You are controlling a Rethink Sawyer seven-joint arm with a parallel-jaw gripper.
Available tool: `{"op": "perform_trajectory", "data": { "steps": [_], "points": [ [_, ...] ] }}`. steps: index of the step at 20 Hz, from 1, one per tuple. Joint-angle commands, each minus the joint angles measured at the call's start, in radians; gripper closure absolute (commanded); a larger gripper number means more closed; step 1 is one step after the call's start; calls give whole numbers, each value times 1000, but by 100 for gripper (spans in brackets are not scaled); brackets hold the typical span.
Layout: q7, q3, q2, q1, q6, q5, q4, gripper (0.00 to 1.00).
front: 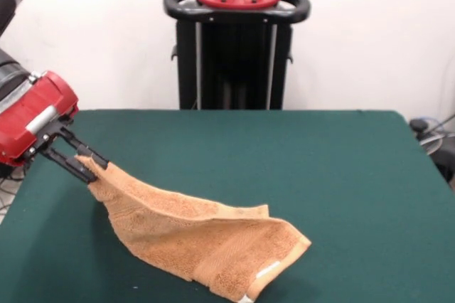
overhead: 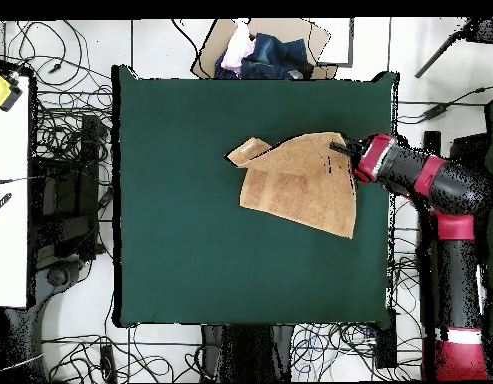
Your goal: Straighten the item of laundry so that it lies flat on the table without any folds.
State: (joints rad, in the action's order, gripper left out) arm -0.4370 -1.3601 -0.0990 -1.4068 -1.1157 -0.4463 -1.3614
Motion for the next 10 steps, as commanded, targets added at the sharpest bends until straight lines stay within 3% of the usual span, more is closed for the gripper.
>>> {"op": "perform_trajectory", "data": {
  "steps": [1, 10],
  "points": [
    [246, 85, -55, 82, -60, 37, 213, 100],
    [233, 74, -84, 63, 0, 29, 193, 100]
  ]
}}
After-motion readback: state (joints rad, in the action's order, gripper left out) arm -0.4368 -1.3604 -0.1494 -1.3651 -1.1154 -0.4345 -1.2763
